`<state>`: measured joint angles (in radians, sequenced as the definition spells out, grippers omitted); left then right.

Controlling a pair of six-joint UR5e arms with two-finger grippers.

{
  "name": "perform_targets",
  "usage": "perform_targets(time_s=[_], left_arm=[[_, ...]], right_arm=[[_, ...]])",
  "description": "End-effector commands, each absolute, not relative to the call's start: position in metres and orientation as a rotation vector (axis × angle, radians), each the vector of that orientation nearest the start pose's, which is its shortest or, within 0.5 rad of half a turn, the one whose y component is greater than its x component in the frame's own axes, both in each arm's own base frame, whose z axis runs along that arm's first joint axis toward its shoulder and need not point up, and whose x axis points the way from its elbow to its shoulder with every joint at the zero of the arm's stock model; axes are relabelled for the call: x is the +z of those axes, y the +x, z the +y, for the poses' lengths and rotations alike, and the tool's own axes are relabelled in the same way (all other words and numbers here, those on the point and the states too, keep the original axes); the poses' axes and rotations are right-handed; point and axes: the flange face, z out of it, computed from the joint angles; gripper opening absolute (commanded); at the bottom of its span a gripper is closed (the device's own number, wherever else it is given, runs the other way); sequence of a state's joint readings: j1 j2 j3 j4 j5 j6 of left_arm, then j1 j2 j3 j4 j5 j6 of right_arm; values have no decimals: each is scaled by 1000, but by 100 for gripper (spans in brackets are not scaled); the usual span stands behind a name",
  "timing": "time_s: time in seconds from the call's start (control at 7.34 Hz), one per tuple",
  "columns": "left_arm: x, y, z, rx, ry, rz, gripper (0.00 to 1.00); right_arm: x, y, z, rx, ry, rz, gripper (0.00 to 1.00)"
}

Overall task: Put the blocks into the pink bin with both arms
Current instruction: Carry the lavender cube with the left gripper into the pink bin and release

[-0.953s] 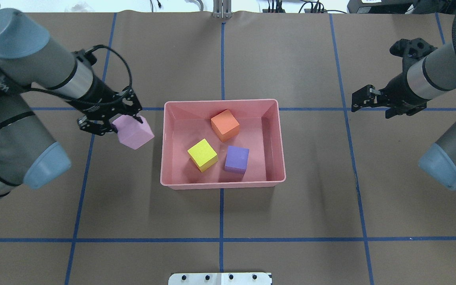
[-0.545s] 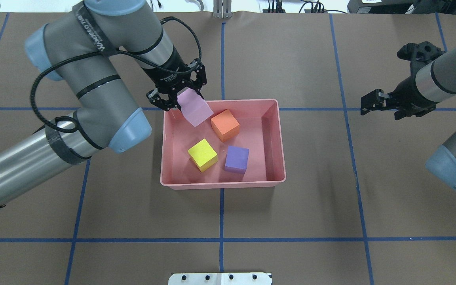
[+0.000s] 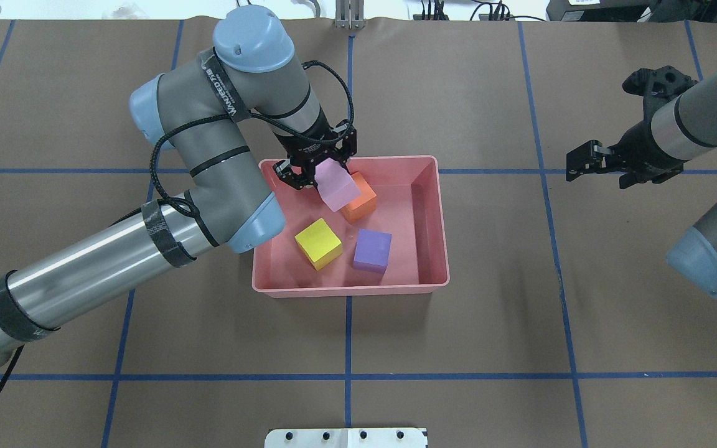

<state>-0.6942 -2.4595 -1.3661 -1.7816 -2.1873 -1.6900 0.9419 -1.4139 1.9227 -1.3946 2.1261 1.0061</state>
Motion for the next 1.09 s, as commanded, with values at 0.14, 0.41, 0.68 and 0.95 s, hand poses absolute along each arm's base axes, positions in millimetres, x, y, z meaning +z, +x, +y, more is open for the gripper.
perform_targets(time_s=[0.14,0.41,0.68,0.95], left_arm=[[161,529,-552,-487,-274,991,100],[207,453,-547,-423,-208,1025,100],[306,334,-529,-293,-121,1010,100],[403,226,-501,-166,-29,953,100]], right_arm=[[396,-251,-484,165,66,-848,100],[397,-232,-493,197,82,-846,100],[419,-187,-503,160,127,-815,100],[462,-117,-505,115,126,-807,100]])
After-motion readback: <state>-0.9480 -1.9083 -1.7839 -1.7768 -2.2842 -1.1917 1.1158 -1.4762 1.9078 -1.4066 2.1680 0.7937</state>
